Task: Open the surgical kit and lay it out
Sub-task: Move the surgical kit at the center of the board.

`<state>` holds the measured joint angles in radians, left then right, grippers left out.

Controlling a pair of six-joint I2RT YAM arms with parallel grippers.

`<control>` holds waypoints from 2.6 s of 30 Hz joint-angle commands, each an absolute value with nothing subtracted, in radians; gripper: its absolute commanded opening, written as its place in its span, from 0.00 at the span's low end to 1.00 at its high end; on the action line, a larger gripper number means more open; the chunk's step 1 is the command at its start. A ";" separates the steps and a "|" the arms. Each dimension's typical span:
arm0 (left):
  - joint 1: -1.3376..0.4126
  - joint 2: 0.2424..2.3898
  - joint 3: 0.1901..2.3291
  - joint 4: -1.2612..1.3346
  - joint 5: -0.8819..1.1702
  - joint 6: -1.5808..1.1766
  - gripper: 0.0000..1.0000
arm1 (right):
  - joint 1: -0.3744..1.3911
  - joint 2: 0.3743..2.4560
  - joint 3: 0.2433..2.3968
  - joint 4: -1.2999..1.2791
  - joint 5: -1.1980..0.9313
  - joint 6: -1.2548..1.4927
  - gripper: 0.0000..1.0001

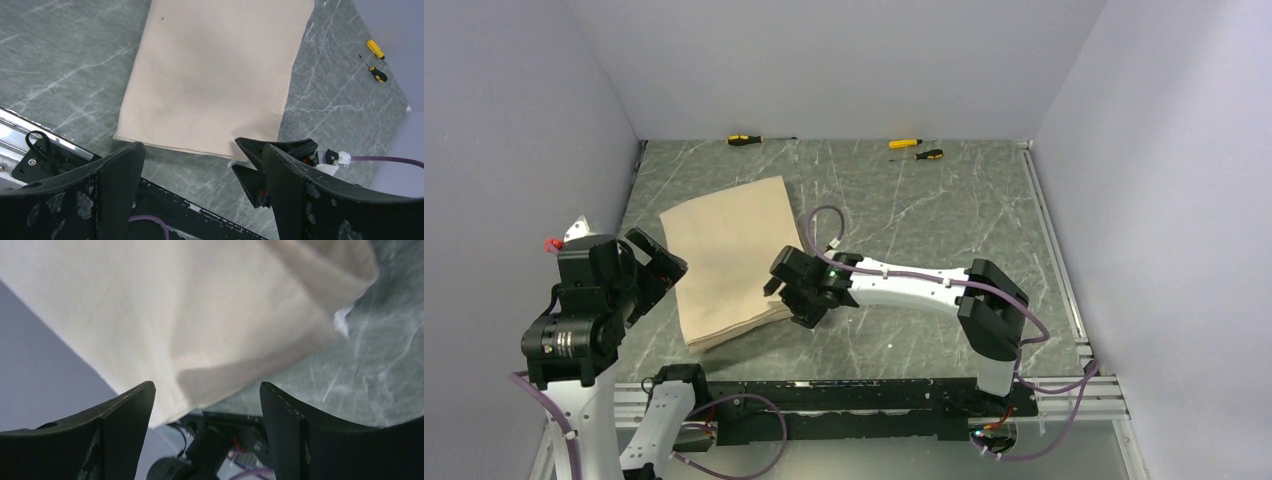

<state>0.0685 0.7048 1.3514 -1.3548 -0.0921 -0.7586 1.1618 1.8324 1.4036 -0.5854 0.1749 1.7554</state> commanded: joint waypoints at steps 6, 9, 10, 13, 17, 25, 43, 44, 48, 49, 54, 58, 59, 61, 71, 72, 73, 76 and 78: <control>0.067 0.705 1.392 -1.372 -0.047 -0.798 0.93 | 1.175 1.834 1.276 -0.400 0.352 1.838 0.75; 0.067 0.710 1.397 -1.382 -0.051 -0.797 0.93 | 1.174 1.831 1.248 -0.386 0.360 1.851 0.68; 0.067 0.712 1.399 -1.385 -0.051 -0.795 0.93 | 1.176 1.832 1.237 -0.383 0.359 1.860 0.65; 0.066 0.715 1.398 -1.387 -0.051 -0.794 0.92 | 1.176 1.861 1.272 -0.420 0.360 1.828 0.57; 0.067 0.723 1.407 -1.400 -0.045 -0.788 0.92 | 1.175 1.879 1.278 -0.410 0.375 1.816 0.42; 0.067 0.746 1.414 -1.395 -0.037 -0.791 0.91 | 1.175 1.829 1.331 -0.514 0.433 1.806 0.05; 0.067 0.778 1.377 -1.329 -0.030 -0.815 0.91 | 1.068 1.722 1.319 -0.561 0.483 1.562 0.00; 0.066 0.783 1.374 -1.325 -0.034 -0.812 0.91 | 1.054 1.707 1.307 -0.543 0.476 1.527 0.00; 0.067 0.806 1.369 -1.298 -0.044 -0.805 0.92 | 1.003 1.676 1.295 -0.551 0.498 1.425 0.00; 0.066 0.812 1.367 -1.288 -0.043 -0.804 0.91 | 0.988 1.669 1.287 -0.534 0.498 1.389 0.00; 0.067 0.859 1.346 -1.177 0.057 -0.769 0.92 | 0.866 1.671 1.271 -0.385 0.396 1.079 0.00; 0.067 0.909 1.327 -1.095 0.182 -0.741 0.92 | 0.756 1.695 1.288 -0.338 0.284 0.884 0.00; 0.067 0.920 1.320 -1.079 0.199 -0.734 0.92 | 0.738 1.699 1.282 -0.319 0.255 0.840 0.00; 0.067 0.951 1.306 -1.057 0.221 -0.722 0.92 | 0.707 1.711 1.287 -0.303 0.213 0.764 0.00; 0.066 1.158 1.333 -0.899 0.145 -0.573 0.94 | 0.616 1.828 1.445 -0.473 0.070 0.583 0.03; 0.067 1.199 1.339 -0.886 0.143 -0.540 0.94 | 0.615 1.838 1.478 -0.532 0.079 0.599 0.18; 0.067 1.231 1.343 -0.875 0.132 -0.515 0.94 | 0.616 1.842 1.506 -0.577 0.094 0.620 0.28; 0.067 1.312 1.343 -0.835 0.119 -0.442 0.97 | 0.617 1.829 1.539 -0.664 0.136 0.700 0.54; 0.067 1.362 1.343 -0.811 0.108 -0.395 0.98 | 0.617 1.814 1.536 -0.708 0.161 0.756 0.65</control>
